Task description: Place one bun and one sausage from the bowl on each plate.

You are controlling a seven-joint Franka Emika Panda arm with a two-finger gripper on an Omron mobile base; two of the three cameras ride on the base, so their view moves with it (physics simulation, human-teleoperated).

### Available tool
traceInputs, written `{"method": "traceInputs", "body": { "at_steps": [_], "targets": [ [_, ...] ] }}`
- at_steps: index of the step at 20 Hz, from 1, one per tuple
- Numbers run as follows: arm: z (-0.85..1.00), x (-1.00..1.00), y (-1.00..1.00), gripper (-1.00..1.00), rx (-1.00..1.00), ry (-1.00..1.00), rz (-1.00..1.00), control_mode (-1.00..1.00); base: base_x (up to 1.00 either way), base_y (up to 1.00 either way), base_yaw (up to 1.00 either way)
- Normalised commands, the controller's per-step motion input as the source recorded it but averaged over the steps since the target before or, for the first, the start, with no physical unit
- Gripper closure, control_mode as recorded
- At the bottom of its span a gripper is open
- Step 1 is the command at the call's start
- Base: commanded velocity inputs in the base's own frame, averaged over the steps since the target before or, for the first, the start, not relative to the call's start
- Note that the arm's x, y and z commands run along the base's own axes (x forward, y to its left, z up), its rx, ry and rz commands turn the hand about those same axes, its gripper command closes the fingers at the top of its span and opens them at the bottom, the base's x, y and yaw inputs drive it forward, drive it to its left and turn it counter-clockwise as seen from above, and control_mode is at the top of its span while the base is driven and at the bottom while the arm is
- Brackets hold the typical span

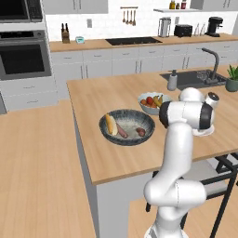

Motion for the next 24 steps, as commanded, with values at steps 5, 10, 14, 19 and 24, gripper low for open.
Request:
{"method": "traceInputs", "body": {
  "at_steps": [5,10,14,19,24],
  "targets": [
    [0.0,0.68,0.61,-1.0,-0.25,0.23,0.21,-1.0,0.0,0.0,0.0],
    [0.29,0.28,0.13,-1.0,-0.17,0.08,0.3,-1.0,0.0,0.0,0.0],
    [0.24,-0.16,0.0,-1.0,-0.16,0.09,0.3,-1.0,0.0,0.0,0.0],
    [0.21,-0.47,0.0,-1.0,-0.1,0.16,0.25,-1.0,0.0,0.0,0.0],
    [-0.13,-0.58,-0.01,-1.0,-0.01,0.11,0.34,-1.0,0.0,0.0,0.0]
  ]
}}
